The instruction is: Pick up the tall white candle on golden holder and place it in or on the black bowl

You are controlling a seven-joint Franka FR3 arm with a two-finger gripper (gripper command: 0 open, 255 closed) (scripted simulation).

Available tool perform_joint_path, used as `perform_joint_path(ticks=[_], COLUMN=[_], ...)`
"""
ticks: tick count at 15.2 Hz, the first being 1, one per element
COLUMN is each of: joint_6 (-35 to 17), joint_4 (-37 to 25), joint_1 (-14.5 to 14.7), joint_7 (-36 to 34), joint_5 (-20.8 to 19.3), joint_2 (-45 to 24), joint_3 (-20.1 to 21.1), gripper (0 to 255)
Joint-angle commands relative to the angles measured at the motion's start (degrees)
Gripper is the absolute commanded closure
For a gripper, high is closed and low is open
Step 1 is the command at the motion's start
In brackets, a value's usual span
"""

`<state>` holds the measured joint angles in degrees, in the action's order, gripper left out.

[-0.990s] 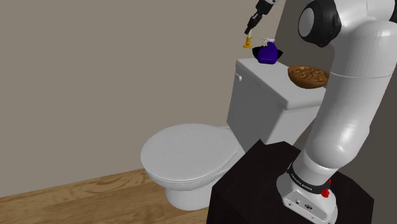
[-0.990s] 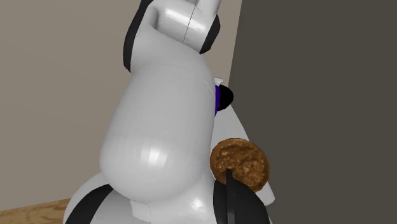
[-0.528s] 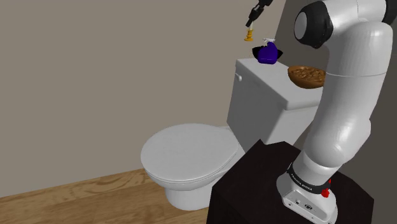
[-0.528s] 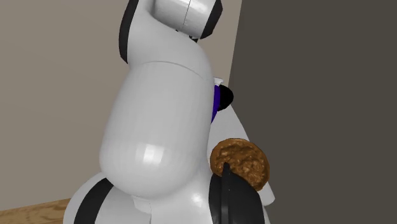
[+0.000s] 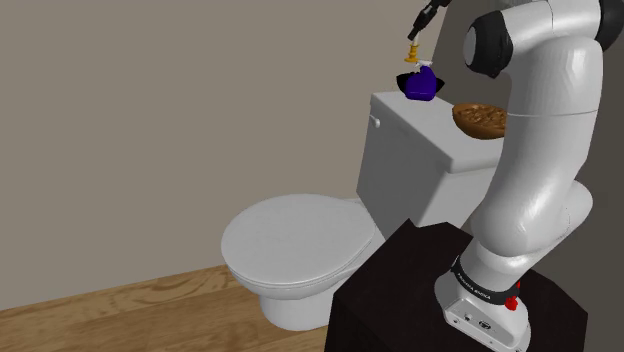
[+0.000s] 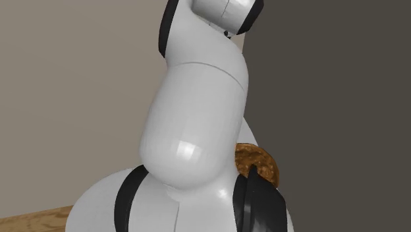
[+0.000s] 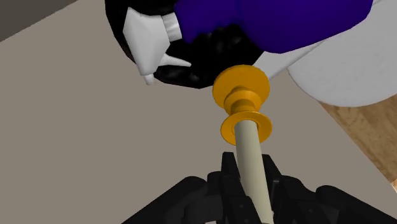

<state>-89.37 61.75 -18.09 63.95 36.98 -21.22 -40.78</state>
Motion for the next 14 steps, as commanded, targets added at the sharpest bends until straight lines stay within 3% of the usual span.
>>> perform_joint_path(ticks=[1, 5, 14], joint_6=[2.0, 6.1, -3.3], joint_4=[-2.1, -8.2, 6.4], joint_1=[-3.3, -10.5, -4.9], joint_7=[2.2, 5.4, 8.8], joint_5=[1.6, 5.1, 1.3], joint_2=[-1.5, -5.4, -0.5], joint_3=[-0.2, 0.0, -0.3], gripper=[255, 255, 255])
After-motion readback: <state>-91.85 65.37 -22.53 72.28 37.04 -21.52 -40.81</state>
